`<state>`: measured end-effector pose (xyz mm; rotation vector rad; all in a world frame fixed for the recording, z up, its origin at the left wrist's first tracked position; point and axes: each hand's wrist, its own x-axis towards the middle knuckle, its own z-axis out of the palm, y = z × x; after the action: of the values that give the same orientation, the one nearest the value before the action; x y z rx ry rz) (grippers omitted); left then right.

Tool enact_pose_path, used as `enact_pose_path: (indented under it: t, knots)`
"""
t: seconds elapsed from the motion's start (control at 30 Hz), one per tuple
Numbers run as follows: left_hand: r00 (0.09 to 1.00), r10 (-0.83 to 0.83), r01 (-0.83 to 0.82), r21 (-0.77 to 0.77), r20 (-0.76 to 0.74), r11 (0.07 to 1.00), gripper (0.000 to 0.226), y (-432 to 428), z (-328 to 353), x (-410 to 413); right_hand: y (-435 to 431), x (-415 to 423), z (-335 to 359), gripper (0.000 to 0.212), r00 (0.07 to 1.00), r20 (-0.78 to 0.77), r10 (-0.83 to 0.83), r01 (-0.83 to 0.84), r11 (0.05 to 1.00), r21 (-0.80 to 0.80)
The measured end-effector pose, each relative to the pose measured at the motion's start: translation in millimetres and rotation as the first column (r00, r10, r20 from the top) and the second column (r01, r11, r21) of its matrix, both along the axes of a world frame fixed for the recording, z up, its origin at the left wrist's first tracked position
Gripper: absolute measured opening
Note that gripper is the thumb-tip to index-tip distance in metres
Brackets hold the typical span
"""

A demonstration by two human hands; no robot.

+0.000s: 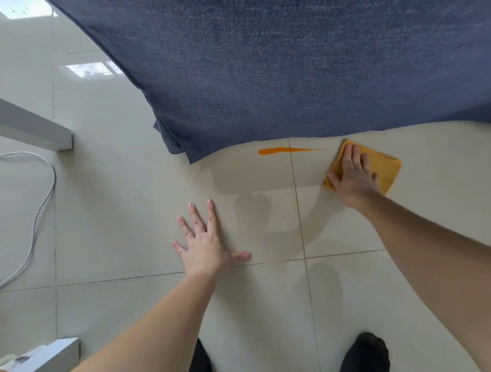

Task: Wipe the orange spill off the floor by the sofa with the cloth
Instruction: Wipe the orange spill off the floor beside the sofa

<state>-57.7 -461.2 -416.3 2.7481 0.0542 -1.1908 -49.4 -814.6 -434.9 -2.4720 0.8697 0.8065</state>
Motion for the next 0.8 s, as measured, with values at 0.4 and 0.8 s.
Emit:
enact_pose_path:
  t: [0.4, 0.8]
  knots:
    - [0.999, 0.032, -0.032, -0.023, -0.025, 0.999, 0.16, -2, 4, 2, 16, 21, -1, 0.078, 0.999, 0.012, 0.039, -0.039, 0.999, 0.006]
    - [0.998, 0.053, -0.053, -0.018, -0.031, 0.998, 0.161, -2, 3, 3, 20, 29, 2, 0.08, 0.994, -0.012, 0.106, -0.105, 0.994, 0.008]
